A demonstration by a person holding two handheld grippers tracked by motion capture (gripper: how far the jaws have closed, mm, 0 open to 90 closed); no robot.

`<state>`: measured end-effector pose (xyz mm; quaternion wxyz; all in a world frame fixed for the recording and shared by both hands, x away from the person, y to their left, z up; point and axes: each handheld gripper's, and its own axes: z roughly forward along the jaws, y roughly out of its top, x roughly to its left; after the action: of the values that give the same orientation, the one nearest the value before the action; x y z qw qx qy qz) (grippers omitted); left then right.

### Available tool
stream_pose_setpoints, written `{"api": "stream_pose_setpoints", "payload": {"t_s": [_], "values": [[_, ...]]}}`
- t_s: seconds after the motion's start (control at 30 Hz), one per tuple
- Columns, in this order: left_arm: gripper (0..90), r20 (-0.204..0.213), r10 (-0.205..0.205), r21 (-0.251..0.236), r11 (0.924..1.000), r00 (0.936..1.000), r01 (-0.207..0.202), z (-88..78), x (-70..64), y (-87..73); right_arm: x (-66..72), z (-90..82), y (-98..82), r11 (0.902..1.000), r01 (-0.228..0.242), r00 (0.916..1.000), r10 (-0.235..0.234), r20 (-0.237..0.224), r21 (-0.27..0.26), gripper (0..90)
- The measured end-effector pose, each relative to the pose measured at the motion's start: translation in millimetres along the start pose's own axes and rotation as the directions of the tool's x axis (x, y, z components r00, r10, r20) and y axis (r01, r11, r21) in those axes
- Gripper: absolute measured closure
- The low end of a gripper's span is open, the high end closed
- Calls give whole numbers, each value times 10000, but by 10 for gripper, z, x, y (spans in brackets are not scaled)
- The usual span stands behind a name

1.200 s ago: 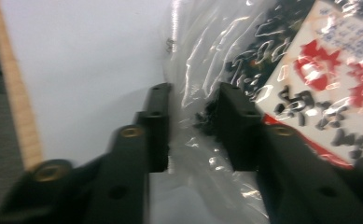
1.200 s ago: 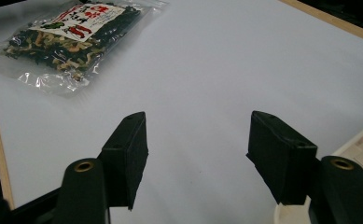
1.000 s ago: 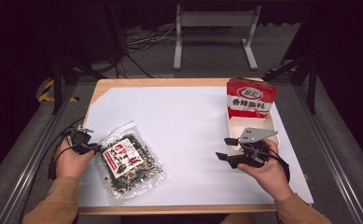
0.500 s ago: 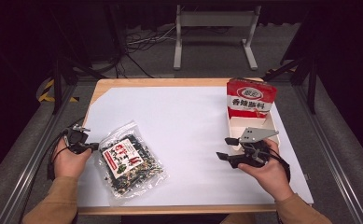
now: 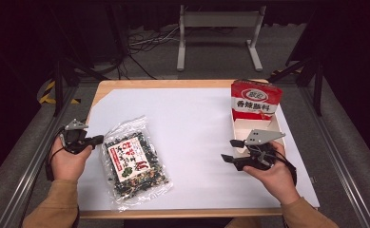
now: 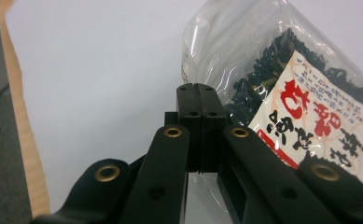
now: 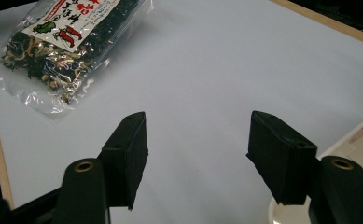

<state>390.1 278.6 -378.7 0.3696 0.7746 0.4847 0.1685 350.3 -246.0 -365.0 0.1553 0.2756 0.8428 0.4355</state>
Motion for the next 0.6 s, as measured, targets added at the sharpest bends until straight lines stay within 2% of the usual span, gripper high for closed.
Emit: {"api": "stream_pose_setpoints", "payload": {"t_s": [0.03,0.1,0.2,0.3,0.33,0.4,0.47,0.5,0.53,0.57,0.6], "values": [[900,23,191,-362,9992,9998,-190,-51,-57,43,4,1,8,10000,-5,10000,5,-27,-13,377],[900,39,282,-513,9983,9996,-280,-78,-86,68,27,1,32,10000,-78,9999,77,-75,-31,436],[900,232,627,-991,9933,9978,-601,-170,-158,132,46,6,56,9997,-187,9995,183,-266,-147,447],[900,455,888,-1446,9861,9950,-814,-253,-217,178,67,20,94,9996,-148,9991,139,-394,-242,441],[900,761,1087,-1981,9759,9912,-918,-339,-275,218,77,31,120,9995,-105,9988,91,-480,-289,438],[900,761,1087,-1981,9759,9912,-918,-339,-275,218,89,41,145,9994,-89,9983,70,-572,-334,437],[900,789,1358,-2251,9675,9876,-1151,-392,-335,249,97,46,159,9993,-52,9981,29,-613,-373,436],[900,763,1545,-2468,9601,9850,-1315,-418,-367,265,107,52,174,9992,-22,9979,-3,-650,-395,436],[900,513,1850,-2906,9429,9814,-1626,-485,-433,295,130,66,205,9990,41,9974,-73,-716,-443,436],[900,513,1850,-2906,9429,9814,-1626,-485,-433,295,130,66,205,9990,41,9974,-73,-716,-443,436],[900,475,2013,-3321,9269,9784,-1746,-571,-475,327,156,84,236,9988,129,9969,-166,-770,-478,436]]}}
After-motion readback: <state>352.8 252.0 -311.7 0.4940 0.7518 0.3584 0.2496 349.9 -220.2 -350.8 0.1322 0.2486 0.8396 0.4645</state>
